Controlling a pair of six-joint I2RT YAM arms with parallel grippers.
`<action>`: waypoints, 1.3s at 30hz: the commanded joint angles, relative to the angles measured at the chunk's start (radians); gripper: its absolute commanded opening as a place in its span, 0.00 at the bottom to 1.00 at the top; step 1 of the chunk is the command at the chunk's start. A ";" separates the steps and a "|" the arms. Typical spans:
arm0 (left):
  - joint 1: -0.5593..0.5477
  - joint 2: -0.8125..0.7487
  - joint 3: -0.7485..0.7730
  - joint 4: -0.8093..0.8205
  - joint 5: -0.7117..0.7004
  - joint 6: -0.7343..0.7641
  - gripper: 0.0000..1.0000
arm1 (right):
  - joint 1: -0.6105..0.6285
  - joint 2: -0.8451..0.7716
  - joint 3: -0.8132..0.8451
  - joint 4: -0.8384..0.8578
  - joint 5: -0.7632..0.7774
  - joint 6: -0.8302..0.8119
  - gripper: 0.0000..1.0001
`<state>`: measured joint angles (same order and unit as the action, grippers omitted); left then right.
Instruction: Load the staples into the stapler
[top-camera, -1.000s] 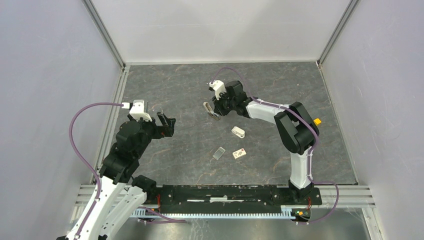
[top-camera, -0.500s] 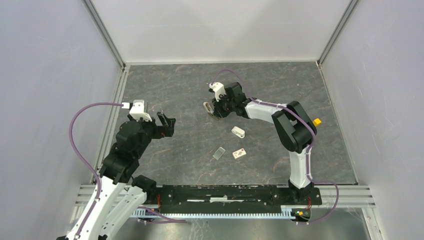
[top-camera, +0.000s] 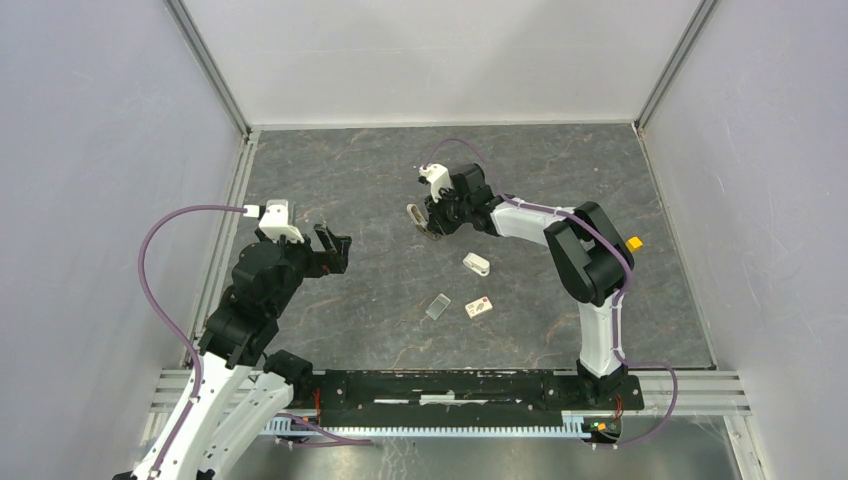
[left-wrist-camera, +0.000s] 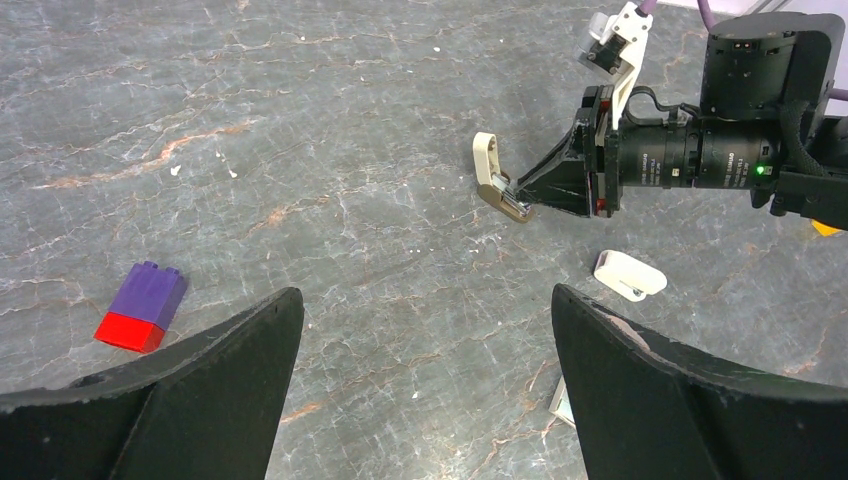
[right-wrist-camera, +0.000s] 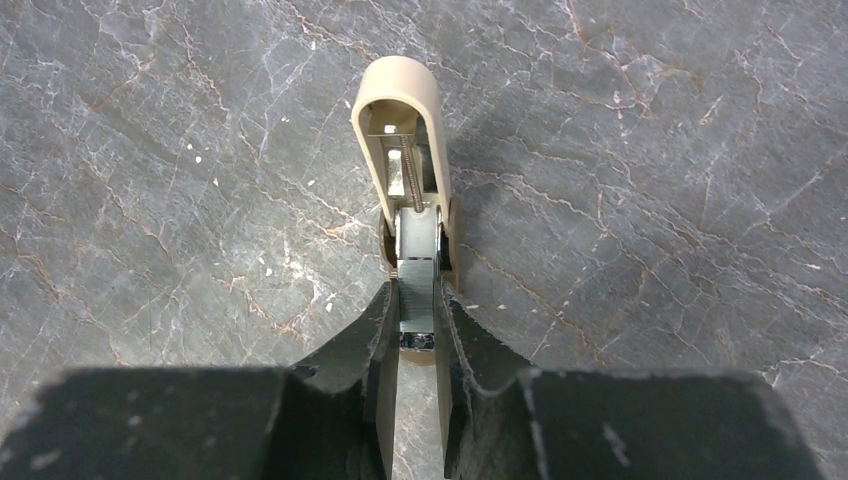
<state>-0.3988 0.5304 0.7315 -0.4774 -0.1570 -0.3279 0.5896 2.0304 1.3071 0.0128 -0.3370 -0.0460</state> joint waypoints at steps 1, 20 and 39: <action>0.002 0.001 0.009 0.022 -0.014 0.061 1.00 | -0.011 0.004 0.042 0.007 -0.015 0.008 0.22; 0.003 -0.005 0.006 0.024 -0.018 0.058 1.00 | -0.027 0.017 0.041 0.011 -0.071 0.023 0.22; 0.003 -0.010 0.003 0.023 -0.021 0.058 1.00 | -0.027 0.025 0.033 0.013 -0.063 0.026 0.22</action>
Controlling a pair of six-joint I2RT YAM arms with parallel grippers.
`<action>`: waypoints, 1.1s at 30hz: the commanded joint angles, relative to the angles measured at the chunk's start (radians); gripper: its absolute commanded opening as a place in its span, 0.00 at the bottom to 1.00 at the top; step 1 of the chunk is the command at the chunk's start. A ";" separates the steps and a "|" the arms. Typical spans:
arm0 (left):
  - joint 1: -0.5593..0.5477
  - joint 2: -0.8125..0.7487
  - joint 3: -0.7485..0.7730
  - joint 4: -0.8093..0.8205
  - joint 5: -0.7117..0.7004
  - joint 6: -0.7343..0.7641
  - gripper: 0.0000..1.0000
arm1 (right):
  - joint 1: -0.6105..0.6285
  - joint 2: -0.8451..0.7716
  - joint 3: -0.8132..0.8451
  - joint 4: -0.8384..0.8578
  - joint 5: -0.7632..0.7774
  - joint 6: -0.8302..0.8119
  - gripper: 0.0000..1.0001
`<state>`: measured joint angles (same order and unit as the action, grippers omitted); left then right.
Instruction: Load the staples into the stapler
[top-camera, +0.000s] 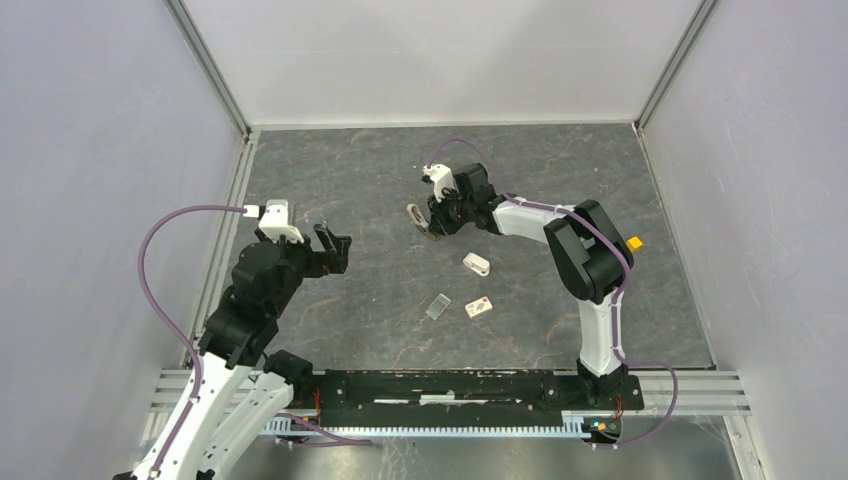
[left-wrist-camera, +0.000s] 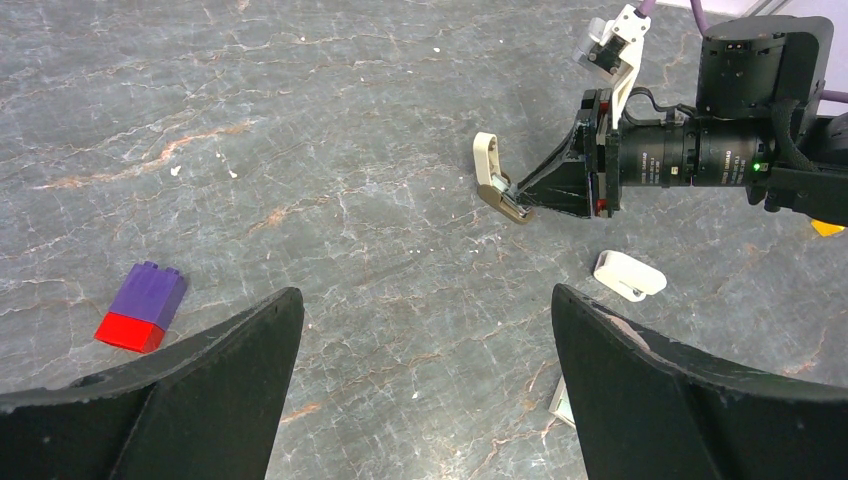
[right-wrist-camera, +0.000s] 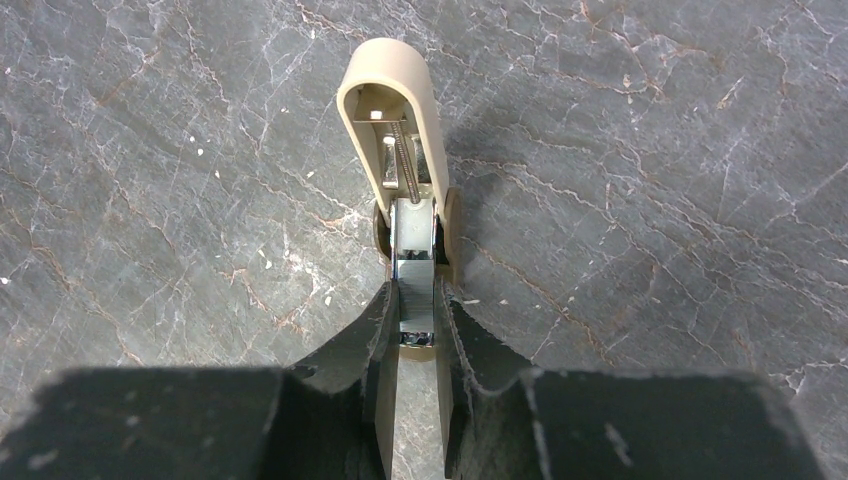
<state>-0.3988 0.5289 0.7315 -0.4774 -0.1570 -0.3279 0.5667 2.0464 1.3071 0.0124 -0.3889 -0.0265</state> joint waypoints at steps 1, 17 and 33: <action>0.003 -0.009 0.003 0.023 -0.020 0.058 1.00 | -0.004 0.007 0.035 0.013 -0.010 0.007 0.22; 0.003 -0.013 0.003 0.021 -0.021 0.058 1.00 | -0.004 -0.017 0.099 -0.070 0.007 0.025 0.23; 0.002 -0.017 0.004 0.021 -0.022 0.058 1.00 | -0.004 0.001 0.040 -0.032 -0.013 0.062 0.23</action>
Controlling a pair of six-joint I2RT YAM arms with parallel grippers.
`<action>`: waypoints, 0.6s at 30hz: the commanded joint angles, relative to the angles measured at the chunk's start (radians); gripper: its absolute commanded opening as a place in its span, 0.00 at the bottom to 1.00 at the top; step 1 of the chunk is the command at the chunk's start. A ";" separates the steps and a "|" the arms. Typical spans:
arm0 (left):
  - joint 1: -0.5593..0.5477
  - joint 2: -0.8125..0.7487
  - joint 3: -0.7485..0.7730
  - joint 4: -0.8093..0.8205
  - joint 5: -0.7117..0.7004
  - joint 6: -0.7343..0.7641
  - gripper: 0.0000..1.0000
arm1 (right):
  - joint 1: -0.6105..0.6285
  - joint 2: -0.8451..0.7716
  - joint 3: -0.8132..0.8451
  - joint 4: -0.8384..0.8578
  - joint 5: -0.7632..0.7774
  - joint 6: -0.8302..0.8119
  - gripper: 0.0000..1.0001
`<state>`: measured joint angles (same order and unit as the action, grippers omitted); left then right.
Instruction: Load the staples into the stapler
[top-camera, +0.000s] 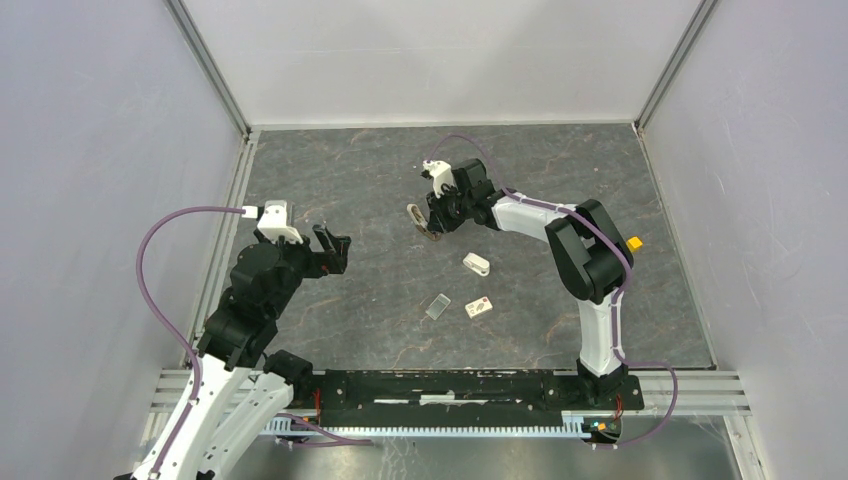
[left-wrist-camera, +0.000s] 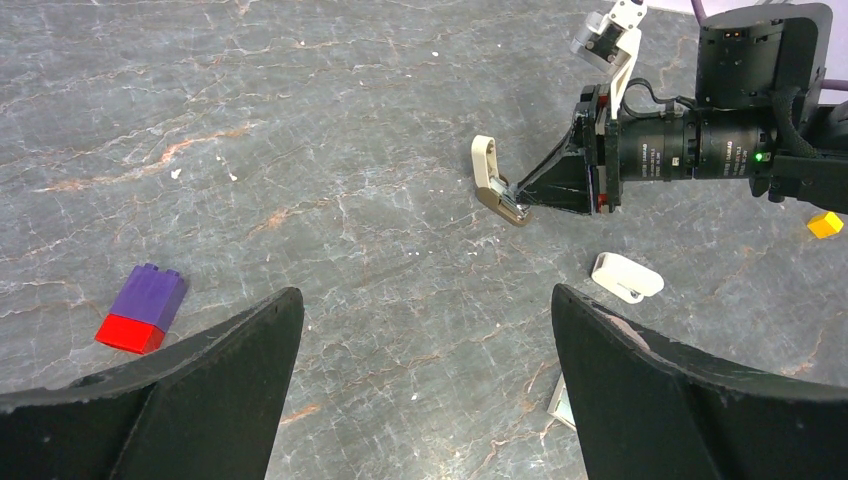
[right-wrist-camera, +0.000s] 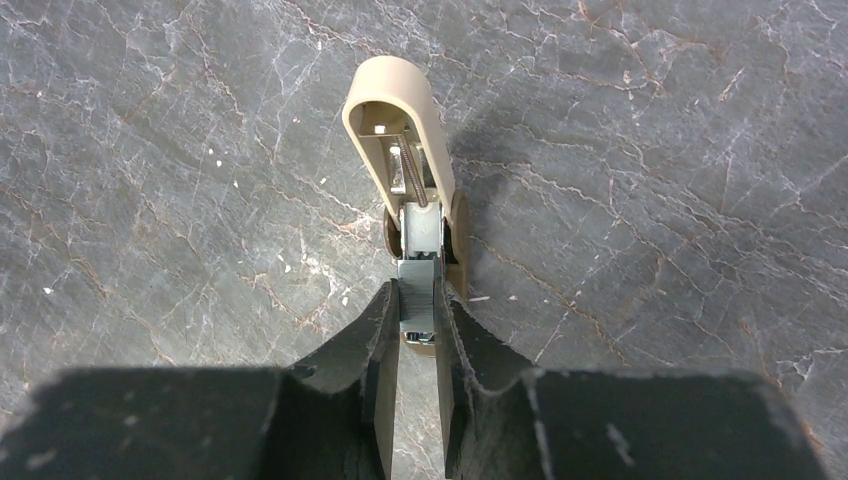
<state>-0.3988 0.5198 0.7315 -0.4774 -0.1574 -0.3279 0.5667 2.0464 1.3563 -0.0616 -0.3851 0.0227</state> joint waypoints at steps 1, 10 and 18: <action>0.002 -0.007 0.003 0.023 -0.021 0.058 1.00 | -0.004 0.001 -0.009 0.043 -0.017 0.014 0.23; 0.002 -0.006 0.004 0.022 -0.021 0.058 1.00 | -0.004 0.010 -0.009 0.045 -0.013 0.015 0.23; 0.002 -0.007 0.003 0.022 -0.021 0.059 1.00 | -0.004 0.018 -0.006 0.046 -0.009 0.014 0.23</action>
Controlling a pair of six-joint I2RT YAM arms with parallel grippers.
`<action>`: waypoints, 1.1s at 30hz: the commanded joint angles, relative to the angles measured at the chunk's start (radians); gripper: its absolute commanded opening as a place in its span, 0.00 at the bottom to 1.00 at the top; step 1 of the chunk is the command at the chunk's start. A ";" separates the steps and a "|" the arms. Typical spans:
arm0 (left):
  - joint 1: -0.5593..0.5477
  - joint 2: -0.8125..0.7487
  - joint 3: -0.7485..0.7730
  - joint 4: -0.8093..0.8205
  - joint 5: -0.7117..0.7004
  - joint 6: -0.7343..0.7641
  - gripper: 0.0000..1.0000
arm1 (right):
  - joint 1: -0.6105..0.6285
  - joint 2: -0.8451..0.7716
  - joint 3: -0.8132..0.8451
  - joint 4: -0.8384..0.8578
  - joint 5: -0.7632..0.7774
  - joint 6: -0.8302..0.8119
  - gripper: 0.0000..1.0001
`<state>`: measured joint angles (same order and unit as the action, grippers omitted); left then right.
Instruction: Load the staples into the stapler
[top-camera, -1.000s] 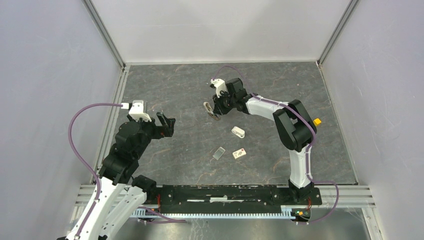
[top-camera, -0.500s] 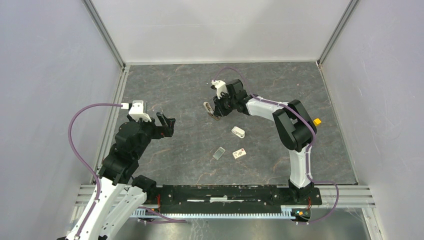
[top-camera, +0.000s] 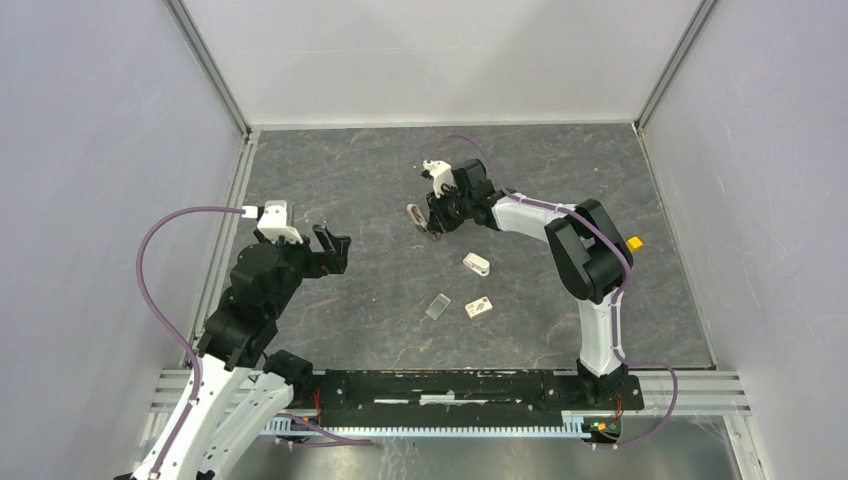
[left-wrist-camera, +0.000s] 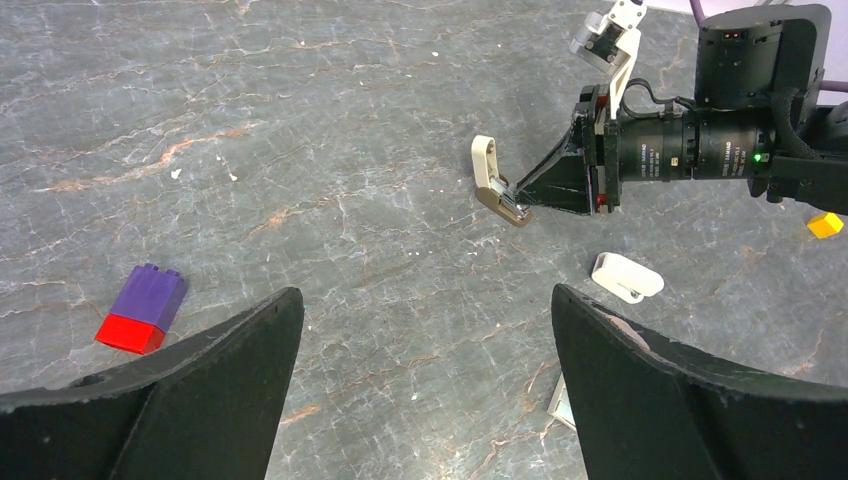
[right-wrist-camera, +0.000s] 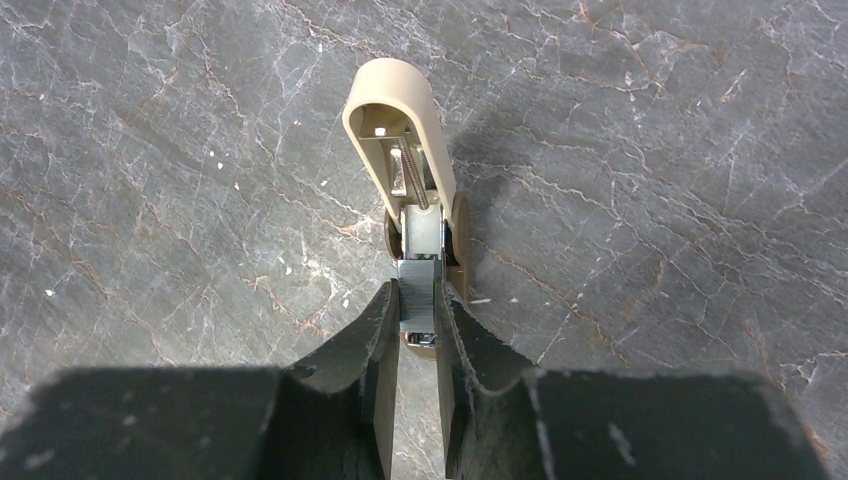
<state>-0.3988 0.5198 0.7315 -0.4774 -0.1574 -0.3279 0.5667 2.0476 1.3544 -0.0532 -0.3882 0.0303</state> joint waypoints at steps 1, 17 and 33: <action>0.002 -0.007 0.003 0.022 -0.021 0.058 1.00 | -0.005 0.019 -0.004 0.038 -0.005 0.007 0.23; 0.002 -0.009 0.004 0.023 -0.023 0.059 1.00 | -0.004 0.029 -0.001 0.027 0.011 -0.008 0.23; 0.002 -0.005 0.003 0.023 -0.021 0.059 1.00 | -0.004 0.023 -0.003 0.011 0.041 -0.044 0.23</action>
<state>-0.3988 0.5179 0.7315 -0.4774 -0.1593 -0.3279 0.5667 2.0605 1.3544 -0.0463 -0.3798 0.0250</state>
